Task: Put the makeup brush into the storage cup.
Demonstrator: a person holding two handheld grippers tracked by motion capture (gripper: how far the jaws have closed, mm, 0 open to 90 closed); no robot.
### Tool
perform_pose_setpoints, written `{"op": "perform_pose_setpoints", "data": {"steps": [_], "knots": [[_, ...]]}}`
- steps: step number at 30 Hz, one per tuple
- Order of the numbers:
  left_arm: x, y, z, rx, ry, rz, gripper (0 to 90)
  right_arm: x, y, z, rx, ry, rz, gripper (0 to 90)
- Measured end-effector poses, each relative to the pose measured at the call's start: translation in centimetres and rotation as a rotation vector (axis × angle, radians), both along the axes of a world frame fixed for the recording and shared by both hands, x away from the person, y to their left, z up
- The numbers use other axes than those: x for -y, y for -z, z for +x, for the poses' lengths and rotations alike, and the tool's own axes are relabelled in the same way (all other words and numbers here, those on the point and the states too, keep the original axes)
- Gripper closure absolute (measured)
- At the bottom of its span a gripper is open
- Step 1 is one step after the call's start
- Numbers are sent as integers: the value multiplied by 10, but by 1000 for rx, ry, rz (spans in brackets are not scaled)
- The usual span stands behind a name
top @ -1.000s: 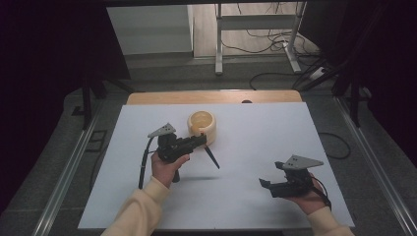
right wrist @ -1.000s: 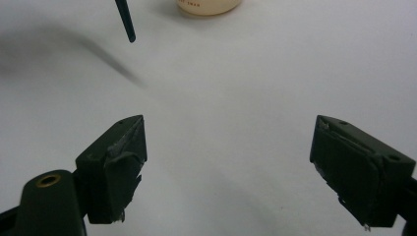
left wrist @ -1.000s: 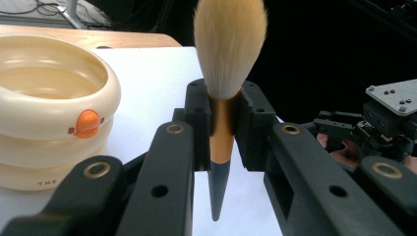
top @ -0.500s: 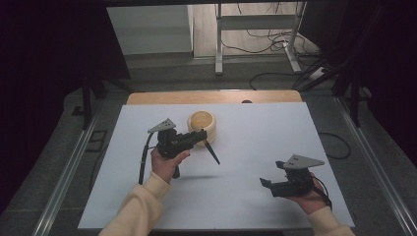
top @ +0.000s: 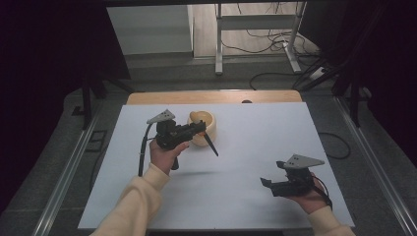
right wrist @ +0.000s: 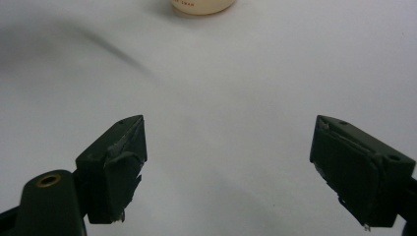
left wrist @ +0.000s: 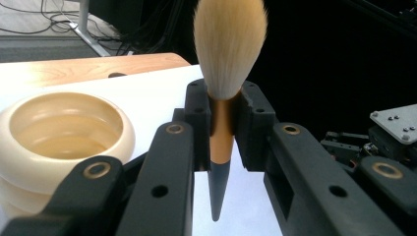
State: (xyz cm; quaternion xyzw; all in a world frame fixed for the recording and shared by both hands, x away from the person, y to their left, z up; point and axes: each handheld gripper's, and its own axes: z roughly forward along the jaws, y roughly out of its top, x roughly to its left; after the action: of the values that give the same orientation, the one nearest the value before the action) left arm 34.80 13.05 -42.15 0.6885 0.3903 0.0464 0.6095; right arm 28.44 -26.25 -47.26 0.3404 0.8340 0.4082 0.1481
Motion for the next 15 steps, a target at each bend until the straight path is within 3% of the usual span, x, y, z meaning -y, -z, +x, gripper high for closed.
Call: {"op": "perform_pose_setpoints", "data": {"steps": [15], "knots": [[-3, -15, 17, 12, -21, 28, 783, 1, 0, 0, 2, 5, 2, 146]]}}
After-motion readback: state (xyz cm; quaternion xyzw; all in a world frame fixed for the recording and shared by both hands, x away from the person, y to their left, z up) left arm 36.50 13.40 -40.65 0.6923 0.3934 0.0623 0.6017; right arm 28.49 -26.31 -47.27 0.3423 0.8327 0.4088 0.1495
